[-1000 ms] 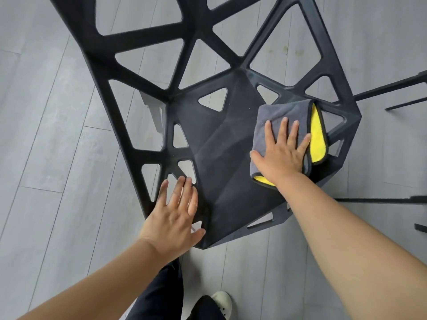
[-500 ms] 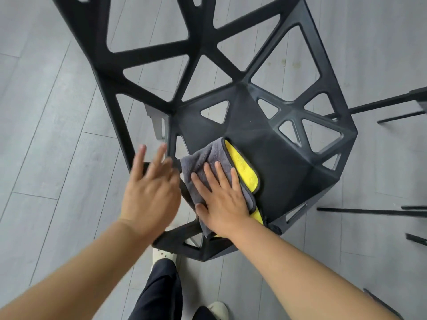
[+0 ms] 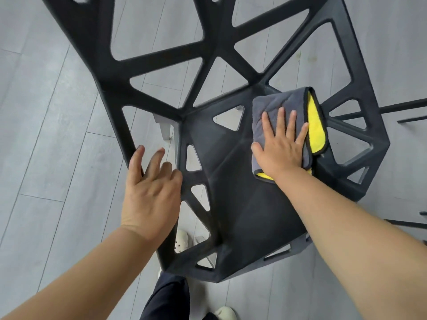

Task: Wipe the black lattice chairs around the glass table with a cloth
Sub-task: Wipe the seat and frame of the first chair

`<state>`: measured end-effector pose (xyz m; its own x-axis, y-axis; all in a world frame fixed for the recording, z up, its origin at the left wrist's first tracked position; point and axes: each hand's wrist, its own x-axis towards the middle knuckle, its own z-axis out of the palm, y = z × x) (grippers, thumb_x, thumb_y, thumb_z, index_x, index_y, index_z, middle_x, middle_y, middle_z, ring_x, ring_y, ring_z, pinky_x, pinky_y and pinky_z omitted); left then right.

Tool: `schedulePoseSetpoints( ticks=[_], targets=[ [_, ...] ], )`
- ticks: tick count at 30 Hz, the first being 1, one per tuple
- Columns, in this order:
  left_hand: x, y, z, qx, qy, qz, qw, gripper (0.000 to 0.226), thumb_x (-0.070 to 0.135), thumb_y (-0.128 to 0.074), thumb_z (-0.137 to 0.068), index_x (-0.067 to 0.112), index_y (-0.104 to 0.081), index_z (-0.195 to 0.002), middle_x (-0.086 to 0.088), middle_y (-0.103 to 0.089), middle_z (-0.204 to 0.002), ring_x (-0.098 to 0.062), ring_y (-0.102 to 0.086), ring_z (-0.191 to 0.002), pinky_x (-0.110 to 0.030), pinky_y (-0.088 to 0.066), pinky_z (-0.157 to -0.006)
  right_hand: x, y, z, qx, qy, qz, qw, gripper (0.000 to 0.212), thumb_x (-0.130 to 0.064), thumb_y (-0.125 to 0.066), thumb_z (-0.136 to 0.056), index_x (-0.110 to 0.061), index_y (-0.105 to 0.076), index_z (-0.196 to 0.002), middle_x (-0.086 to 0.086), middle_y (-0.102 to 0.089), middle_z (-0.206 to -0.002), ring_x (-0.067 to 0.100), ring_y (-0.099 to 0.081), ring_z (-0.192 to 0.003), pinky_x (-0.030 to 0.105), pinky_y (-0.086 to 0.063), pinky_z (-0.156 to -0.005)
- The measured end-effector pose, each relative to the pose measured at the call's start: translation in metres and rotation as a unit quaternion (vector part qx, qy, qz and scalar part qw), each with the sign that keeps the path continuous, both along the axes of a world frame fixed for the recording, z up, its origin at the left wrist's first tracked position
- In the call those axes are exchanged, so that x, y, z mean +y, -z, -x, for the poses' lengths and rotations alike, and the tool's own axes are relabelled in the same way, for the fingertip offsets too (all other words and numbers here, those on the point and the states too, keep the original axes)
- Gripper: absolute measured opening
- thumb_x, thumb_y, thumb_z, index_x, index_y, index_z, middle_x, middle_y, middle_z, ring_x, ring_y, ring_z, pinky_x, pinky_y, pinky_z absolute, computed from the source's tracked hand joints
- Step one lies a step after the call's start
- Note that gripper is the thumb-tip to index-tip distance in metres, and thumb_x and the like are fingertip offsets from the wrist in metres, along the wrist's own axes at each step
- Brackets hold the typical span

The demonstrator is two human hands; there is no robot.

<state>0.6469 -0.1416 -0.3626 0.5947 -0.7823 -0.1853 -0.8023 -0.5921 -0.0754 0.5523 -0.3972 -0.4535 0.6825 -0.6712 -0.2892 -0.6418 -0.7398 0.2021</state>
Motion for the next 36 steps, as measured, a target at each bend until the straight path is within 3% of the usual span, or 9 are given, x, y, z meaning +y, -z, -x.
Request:
schedulePoseSetpoints(
  ticks=[4, 9, 15, 21, 27, 31, 36],
  targets=[
    [-0.001, 0.003, 0.002, 0.005, 0.009, 0.017, 1.000, 0.012, 0.003, -0.052, -0.070, 0.008, -0.063, -0.072, -0.010, -0.065, -0.084, -0.036, -0.050, -0.122, -0.053, -0.002, -0.115, 0.040, -0.001, -0.017, -0.030, -0.036, -0.042, 0.998, 0.071, -0.044, -0.030, -0.093, -0.024, 0.006, -0.151, 0.012, 0.007, -0.159, 0.033, 0.013, -0.144, 0.057, 0.004, -0.114],
    [-0.001, 0.003, 0.000, 0.013, 0.009, 0.036, 0.999, 0.020, 0.003, -0.047, -0.075, 0.009, -0.066, -0.074, -0.009, -0.066, -0.084, -0.035, -0.052, -0.120, -0.052, -0.003, -0.115, 0.134, -0.003, -0.042, -0.055, -0.138, -0.153, 0.977, 0.070, -0.040, -0.027, -0.095, -0.020, 0.013, -0.149, 0.009, 0.014, -0.158, 0.030, 0.021, -0.143, 0.052, 0.008, -0.115],
    [-0.001, 0.001, -0.001, 0.011, 0.009, 0.015, 1.000, 0.020, 0.006, -0.046, -0.075, 0.008, -0.065, -0.071, -0.010, -0.065, -0.081, -0.036, -0.053, -0.118, -0.051, -0.001, -0.115, 0.090, 0.003, -0.042, -0.052, -0.211, -0.132, 0.967, 0.064, -0.042, -0.026, -0.094, -0.032, 0.006, -0.150, 0.000, 0.009, -0.159, 0.024, 0.017, -0.145, 0.049, 0.006, -0.116],
    [0.002, 0.005, -0.002, 0.015, 0.011, 0.006, 1.000, 0.009, 0.005, -0.063, -0.067, 0.008, -0.067, -0.073, -0.009, -0.065, -0.082, -0.035, -0.054, -0.117, -0.050, 0.003, -0.116, 0.018, 0.008, -0.054, -0.042, -0.187, -0.053, 0.980, 0.065, -0.047, -0.026, -0.091, -0.032, -0.005, -0.151, 0.001, 0.004, -0.160, 0.026, 0.010, -0.146, 0.049, 0.007, -0.116],
    [0.002, 0.006, -0.004, 0.033, 0.013, 0.008, 0.999, 0.015, 0.005, -0.067, -0.063, 0.009, -0.068, -0.077, -0.009, -0.065, -0.083, -0.035, -0.056, -0.115, -0.052, -0.003, -0.115, -0.010, 0.008, -0.062, -0.060, -0.038, 0.014, 0.997, 0.072, -0.051, -0.033, -0.090, -0.029, -0.001, -0.151, 0.007, 0.003, -0.160, 0.031, 0.010, -0.145, 0.054, 0.005, -0.115],
    [0.003, 0.007, -0.005, 0.035, 0.017, 0.005, 0.999, 0.016, 0.005, -0.067, -0.064, 0.010, -0.068, -0.079, -0.007, -0.065, -0.084, -0.033, -0.056, -0.115, -0.052, -0.001, -0.116, 0.012, 0.008, -0.080, -0.075, 0.014, -0.036, 0.996, 0.077, -0.049, -0.038, -0.090, -0.026, 0.003, -0.151, 0.011, 0.007, -0.159, 0.032, 0.015, -0.144, 0.055, 0.007, -0.115],
    [0.003, 0.006, -0.005, 0.011, 0.029, 0.021, 0.999, 0.015, 0.001, -0.055, -0.070, 0.011, -0.065, -0.076, -0.005, -0.061, -0.081, -0.029, -0.056, -0.113, -0.053, -0.009, -0.115, 0.064, 0.001, -0.092, -0.090, -0.062, -0.112, 0.988, 0.079, -0.040, -0.042, -0.089, -0.028, 0.007, -0.150, 0.011, 0.012, -0.158, 0.031, 0.018, -0.144, 0.051, 0.007, -0.116]
  ],
)
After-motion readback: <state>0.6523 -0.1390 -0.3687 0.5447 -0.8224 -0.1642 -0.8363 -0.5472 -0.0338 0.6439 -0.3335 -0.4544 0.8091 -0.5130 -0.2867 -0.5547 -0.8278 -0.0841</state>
